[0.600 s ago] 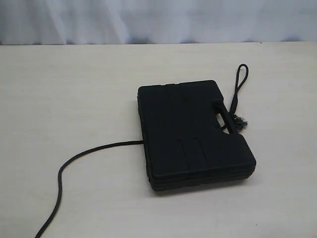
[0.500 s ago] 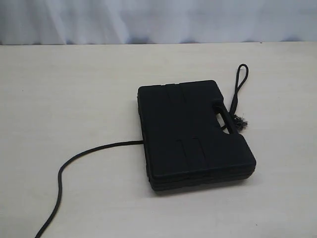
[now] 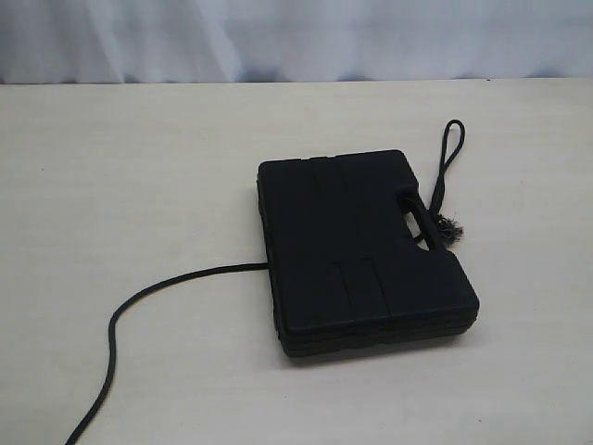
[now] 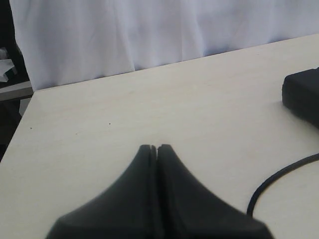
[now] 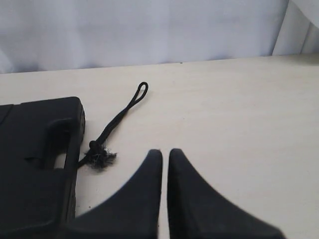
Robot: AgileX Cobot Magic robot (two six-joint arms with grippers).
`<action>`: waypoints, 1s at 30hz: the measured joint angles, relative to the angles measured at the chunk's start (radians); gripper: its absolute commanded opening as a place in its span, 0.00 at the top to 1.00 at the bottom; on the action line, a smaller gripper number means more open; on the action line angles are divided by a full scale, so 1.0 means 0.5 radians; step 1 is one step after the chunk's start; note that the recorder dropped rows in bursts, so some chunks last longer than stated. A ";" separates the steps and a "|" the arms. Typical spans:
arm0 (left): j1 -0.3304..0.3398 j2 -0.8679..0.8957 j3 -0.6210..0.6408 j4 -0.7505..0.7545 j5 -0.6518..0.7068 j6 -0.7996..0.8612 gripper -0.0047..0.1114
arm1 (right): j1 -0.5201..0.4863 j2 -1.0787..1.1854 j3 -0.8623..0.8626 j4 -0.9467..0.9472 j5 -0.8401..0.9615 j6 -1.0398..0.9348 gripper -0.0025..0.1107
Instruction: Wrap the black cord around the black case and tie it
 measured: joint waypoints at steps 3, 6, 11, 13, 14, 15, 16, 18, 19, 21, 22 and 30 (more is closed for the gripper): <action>0.000 0.000 0.000 0.000 0.000 0.000 0.96 | 0.000 0.000 0.000 0.000 -0.091 0.000 0.94; 0.000 0.000 0.000 0.000 -0.005 0.000 0.96 | 0.000 0.000 0.000 0.000 -0.166 0.000 0.94; 0.000 0.000 0.000 0.000 -0.098 0.000 0.96 | 0.000 0.000 0.000 0.005 -0.265 0.000 0.94; 0.000 0.000 0.000 -0.059 -0.155 0.000 0.96 | 0.000 0.000 0.000 0.037 -0.341 0.000 0.94; 0.000 0.000 0.000 -0.122 -0.189 0.000 0.96 | 0.000 0.000 0.000 0.069 -0.388 0.000 0.94; 0.000 0.000 0.000 -0.251 -0.250 0.000 0.96 | 0.000 0.000 0.000 0.109 -0.427 0.000 0.94; 0.000 0.000 0.000 -0.352 -0.304 -0.004 0.96 | 0.000 0.000 0.000 0.149 -0.461 0.000 0.94; 0.000 0.000 0.000 -0.652 -0.480 -0.004 0.96 | 0.000 0.000 0.000 0.221 -0.512 0.000 0.94; 0.000 0.000 0.000 -0.800 -0.582 -0.004 0.96 | 0.000 0.000 0.000 0.246 -0.524 0.000 0.94; 0.000 0.000 0.000 -1.074 -0.795 -0.004 0.96 | 0.000 0.000 0.000 0.298 -0.534 0.000 0.94; 0.000 0.000 0.000 -1.173 -0.878 -0.004 0.96 | 0.000 0.000 0.000 0.326 -0.534 0.000 0.94; 0.000 0.001 0.000 -1.548 -1.299 -0.048 0.96 | 0.000 0.000 0.000 0.525 -0.422 0.000 0.94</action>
